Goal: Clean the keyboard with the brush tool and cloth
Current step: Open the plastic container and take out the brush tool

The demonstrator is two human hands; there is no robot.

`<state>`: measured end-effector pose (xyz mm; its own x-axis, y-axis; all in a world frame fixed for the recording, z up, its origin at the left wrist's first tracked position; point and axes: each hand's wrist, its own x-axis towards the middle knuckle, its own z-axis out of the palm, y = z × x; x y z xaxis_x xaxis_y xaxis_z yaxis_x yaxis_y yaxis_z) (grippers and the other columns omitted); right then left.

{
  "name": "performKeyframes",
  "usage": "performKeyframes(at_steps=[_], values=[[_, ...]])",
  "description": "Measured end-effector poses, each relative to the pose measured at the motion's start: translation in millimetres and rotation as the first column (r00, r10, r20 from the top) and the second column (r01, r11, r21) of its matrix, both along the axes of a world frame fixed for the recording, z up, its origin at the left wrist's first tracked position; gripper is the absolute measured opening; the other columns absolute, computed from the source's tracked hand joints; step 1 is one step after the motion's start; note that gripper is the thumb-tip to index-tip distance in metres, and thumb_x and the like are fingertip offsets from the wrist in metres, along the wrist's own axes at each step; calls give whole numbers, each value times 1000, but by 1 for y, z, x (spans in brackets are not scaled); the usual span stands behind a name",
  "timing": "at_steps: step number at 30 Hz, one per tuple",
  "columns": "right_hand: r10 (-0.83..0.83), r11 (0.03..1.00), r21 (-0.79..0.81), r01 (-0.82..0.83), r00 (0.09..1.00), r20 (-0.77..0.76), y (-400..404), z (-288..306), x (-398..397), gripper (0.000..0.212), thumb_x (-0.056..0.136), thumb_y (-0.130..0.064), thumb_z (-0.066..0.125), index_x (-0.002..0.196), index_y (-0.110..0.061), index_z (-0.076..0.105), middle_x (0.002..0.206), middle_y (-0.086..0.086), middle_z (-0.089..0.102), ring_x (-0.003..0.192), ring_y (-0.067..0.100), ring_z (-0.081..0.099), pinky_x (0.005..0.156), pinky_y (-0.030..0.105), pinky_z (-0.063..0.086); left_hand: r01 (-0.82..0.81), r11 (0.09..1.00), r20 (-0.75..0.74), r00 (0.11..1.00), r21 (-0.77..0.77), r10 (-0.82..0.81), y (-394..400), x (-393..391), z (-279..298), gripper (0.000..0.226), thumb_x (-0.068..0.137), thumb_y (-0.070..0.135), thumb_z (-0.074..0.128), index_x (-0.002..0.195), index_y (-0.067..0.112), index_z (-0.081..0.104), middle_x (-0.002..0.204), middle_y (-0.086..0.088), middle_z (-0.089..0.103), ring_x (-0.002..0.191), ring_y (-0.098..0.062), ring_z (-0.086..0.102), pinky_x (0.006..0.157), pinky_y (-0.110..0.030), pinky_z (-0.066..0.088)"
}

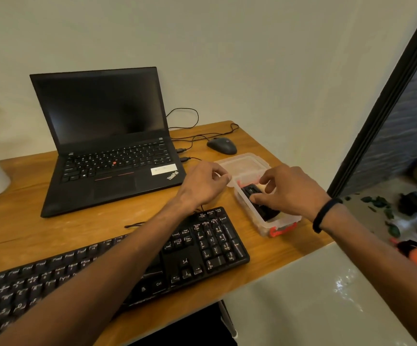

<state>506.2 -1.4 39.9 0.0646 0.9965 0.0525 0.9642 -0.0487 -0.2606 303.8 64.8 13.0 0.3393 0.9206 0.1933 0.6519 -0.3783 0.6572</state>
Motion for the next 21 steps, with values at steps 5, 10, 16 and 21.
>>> performKeyframes(at_steps=[5,10,16,21], values=[[-40,999,-29,44,989,144,-4,-2,-12,63,84,-61,73,133,-23,63,120,-2,72,102,18,67,79,35,60,22,999,14,1000,46,-23,-20,-6,4,24,99,37,64,113,23,78,112,9,75,96,0,63,77,-14,47],[-69,988,-129,82,992,107,-5,9,-17,60,82,-57,77,124,-16,67,114,2,71,95,18,65,80,34,58,88,990,-9,996,111,-88,-47,-23,5,24,100,38,64,116,25,76,112,12,74,91,7,59,77,-6,39],[-152,968,-209,136,987,-59,-3,14,-20,44,74,-44,89,97,-9,78,90,3,73,87,20,67,86,40,60,86,986,-43,996,141,-80,-63,-62,5,24,101,37,63,116,24,75,117,10,73,93,9,50,84,-8,33],[-184,980,-98,174,977,-111,-11,17,-25,43,74,-39,90,103,-11,74,92,5,71,84,19,66,78,41,60,39,986,-16,999,160,-37,-69,-90,8,21,100,36,64,113,25,77,111,17,71,88,14,52,82,-3,37]])
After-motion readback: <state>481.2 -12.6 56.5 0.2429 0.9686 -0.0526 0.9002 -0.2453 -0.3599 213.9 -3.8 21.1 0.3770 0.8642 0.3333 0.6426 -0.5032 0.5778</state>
